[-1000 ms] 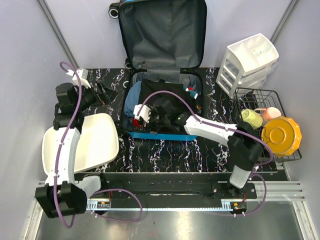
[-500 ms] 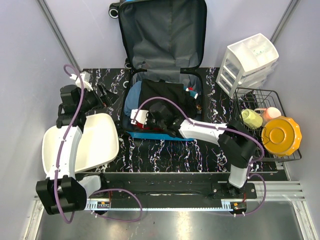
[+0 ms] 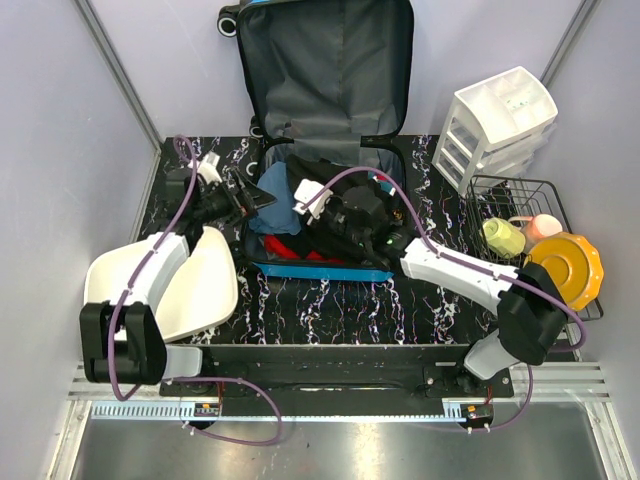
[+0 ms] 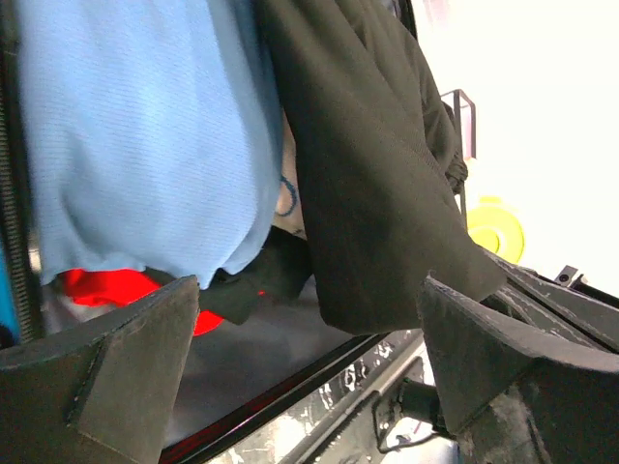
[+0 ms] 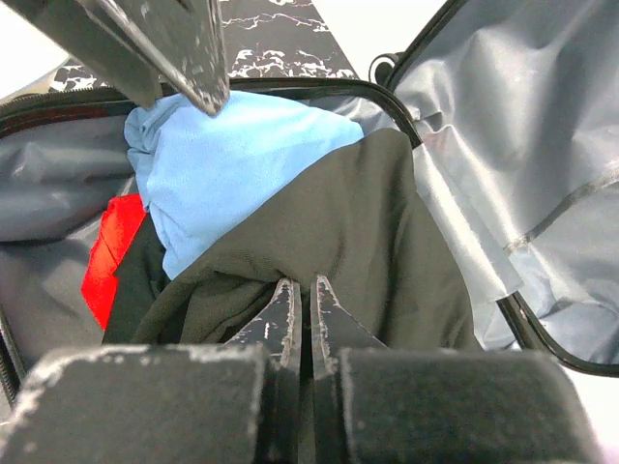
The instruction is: Open, take out, and arrange the luggage
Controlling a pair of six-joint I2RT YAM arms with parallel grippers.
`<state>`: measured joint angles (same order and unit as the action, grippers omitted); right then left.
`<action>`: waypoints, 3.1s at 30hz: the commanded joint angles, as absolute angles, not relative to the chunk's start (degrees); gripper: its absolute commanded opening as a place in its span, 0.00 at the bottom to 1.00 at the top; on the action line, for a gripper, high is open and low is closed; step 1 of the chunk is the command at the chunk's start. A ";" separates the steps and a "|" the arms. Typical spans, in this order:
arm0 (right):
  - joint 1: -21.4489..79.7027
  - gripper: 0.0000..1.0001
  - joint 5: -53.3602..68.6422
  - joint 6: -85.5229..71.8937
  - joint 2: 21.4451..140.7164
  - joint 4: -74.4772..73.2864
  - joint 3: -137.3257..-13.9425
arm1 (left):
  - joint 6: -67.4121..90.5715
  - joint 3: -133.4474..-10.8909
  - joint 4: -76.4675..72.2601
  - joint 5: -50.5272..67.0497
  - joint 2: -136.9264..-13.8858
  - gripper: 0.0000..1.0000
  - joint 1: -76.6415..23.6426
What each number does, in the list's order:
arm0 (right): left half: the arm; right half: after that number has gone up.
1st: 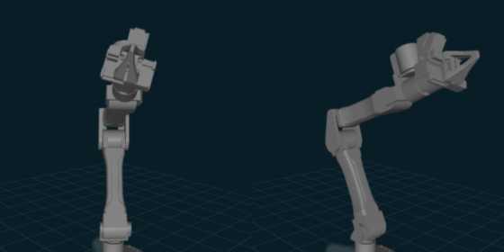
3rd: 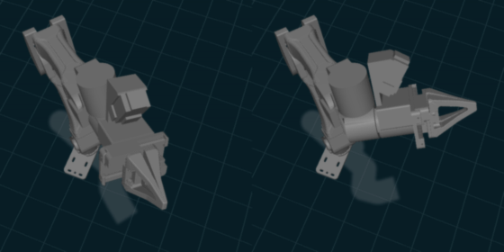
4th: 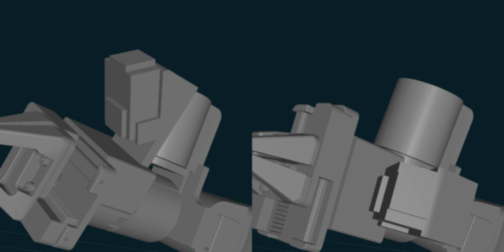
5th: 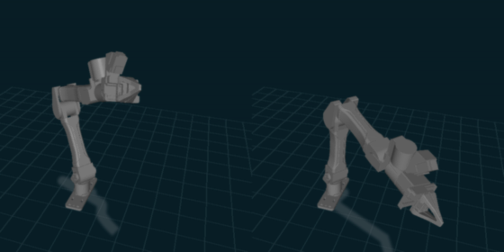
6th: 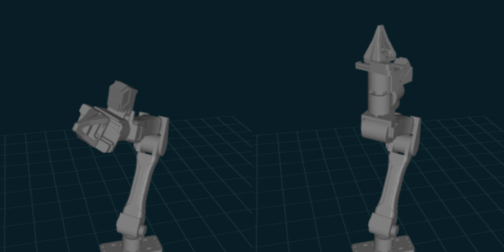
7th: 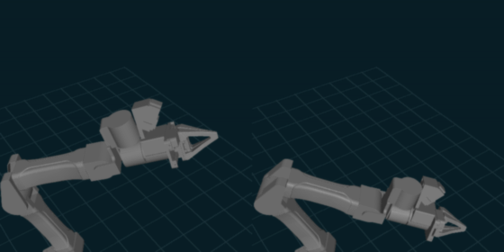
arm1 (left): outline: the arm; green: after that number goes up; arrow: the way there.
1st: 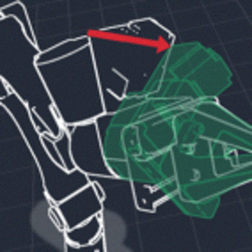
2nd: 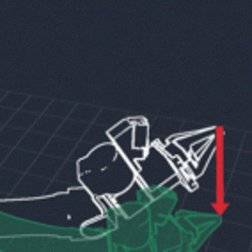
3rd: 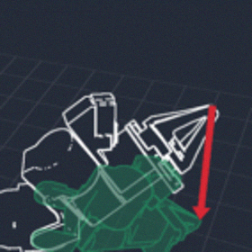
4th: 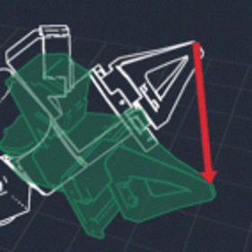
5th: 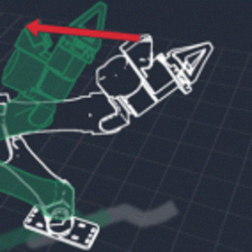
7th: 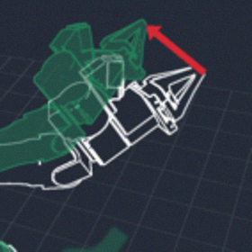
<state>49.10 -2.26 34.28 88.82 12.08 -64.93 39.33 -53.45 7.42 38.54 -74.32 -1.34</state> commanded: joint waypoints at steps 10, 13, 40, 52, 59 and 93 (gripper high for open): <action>48.16 0.00 5.18 30.24 82.71 19.60 -60.82 | 56.77 -58.27 -12.65 39.91 -85.33 0.99 -9.31; 48.16 0.00 7.29 29.27 82.62 20.47 -60.82 | 56.69 -60.11 -11.96 38.85 -87.88 0.99 -11.68; 47.20 0.94 6.86 22.59 77.35 9.67 -61.97 | 11.89 -62.67 43.57 36.83 -76.21 0.00 5.78; 44.03 0.98 7.91 23.91 76.46 8.35 -60.73 | -27.75 -61.52 62.14 24.45 -74.18 0.00 35.67; 43.51 1.00 8.53 24.26 76.82 7.82 -60.82 | -45.78 -63.98 63.21 18.47 -78.13 0.00 50.16; 41.75 1.00 10.03 19.42 77.26 -7.29 -63.19 | -42.81 -67.16 58.82 51.07 -71.89 0.73 23.13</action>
<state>42.22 9.78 20.60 77.82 -5.76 -59.88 -49.87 -70.48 68.69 42.00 -71.50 30.92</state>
